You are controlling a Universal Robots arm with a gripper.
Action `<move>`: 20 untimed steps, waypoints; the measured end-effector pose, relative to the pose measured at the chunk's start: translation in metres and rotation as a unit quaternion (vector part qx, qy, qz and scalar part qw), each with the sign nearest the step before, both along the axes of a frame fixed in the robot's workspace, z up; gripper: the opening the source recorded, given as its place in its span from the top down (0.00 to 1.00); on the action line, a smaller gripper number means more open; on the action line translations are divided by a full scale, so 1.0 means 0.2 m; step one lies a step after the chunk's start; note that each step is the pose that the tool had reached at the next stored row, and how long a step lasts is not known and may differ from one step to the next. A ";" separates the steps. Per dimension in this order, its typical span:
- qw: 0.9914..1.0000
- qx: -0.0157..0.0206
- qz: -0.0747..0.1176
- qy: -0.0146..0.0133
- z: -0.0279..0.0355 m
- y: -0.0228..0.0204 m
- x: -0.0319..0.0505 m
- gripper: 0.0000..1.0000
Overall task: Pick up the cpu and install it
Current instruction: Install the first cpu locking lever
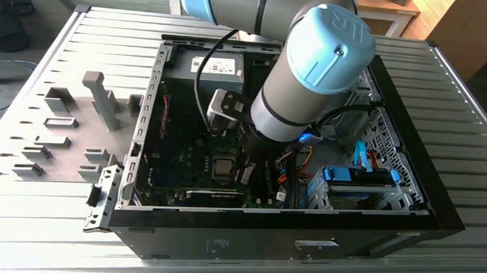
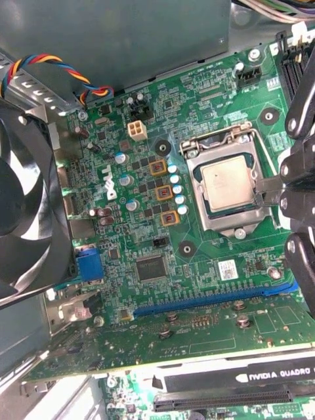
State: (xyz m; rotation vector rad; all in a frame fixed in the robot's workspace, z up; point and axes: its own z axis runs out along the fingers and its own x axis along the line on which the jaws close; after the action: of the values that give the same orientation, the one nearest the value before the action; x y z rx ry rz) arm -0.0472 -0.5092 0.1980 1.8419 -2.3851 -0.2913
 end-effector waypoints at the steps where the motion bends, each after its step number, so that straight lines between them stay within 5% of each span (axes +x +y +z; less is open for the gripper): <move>1: 1.000 0.000 0.000 0.000 0.000 0.000 0.000 0.89; 20: 1.000 -0.001 0.000 0.000 -0.002 -0.027 0.001 0.89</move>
State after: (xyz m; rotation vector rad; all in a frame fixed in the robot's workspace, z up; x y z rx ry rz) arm -0.0470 -0.5146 0.1977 1.8405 -2.3854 -0.2899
